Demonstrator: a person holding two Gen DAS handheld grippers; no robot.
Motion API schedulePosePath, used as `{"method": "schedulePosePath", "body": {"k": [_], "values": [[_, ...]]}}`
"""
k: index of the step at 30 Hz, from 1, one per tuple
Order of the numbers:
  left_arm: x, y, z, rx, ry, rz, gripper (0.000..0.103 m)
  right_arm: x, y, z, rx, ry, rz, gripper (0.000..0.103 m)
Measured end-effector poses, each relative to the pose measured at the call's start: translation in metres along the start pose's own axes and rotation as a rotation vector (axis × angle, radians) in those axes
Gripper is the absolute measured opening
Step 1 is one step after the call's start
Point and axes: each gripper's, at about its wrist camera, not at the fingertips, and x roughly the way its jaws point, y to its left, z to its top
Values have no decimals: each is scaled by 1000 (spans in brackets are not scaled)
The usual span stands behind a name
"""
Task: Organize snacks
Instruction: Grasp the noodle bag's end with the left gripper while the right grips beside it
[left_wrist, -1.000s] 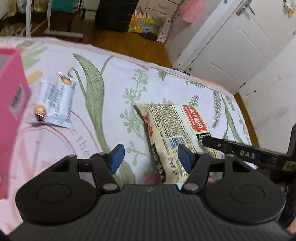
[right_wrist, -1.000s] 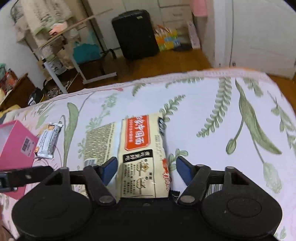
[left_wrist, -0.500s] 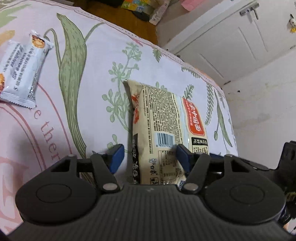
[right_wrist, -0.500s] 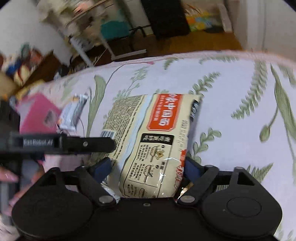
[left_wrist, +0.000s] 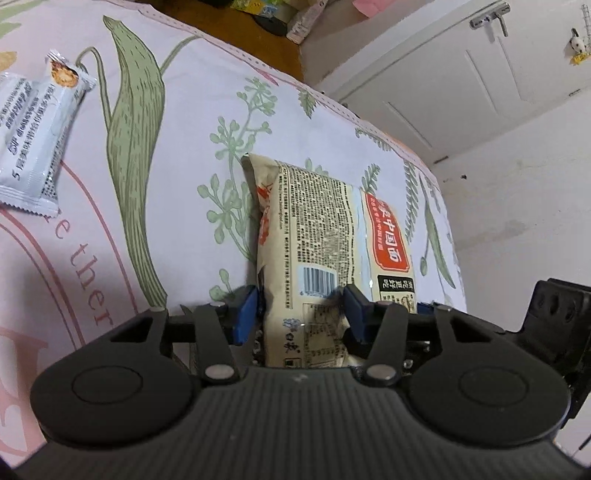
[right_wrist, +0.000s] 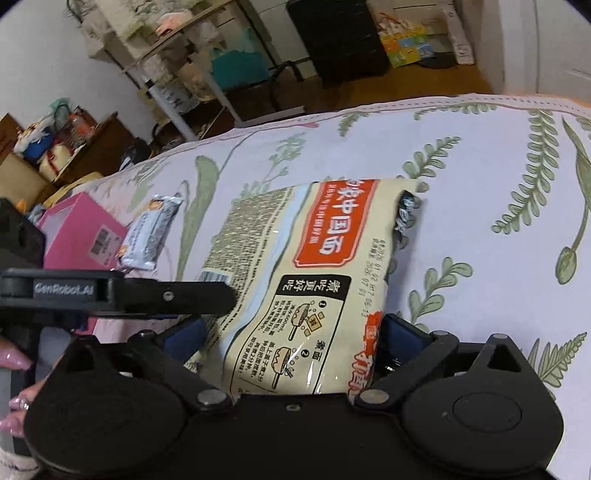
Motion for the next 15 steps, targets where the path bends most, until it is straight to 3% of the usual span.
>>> {"method": "schedulePosePath", "body": {"k": [5, 7, 15], "values": [[1, -5, -3, 29, 50, -35, 52, -8, 23, -1, -133, 45, 4, 103], [0, -10, -5, 56, 64, -25, 52, -6, 34, -8, -217, 58, -42, 103], [-7, -18, -7, 90, 58, 18, 53, -4, 47, -12, -235, 56, -87, 103]]}}
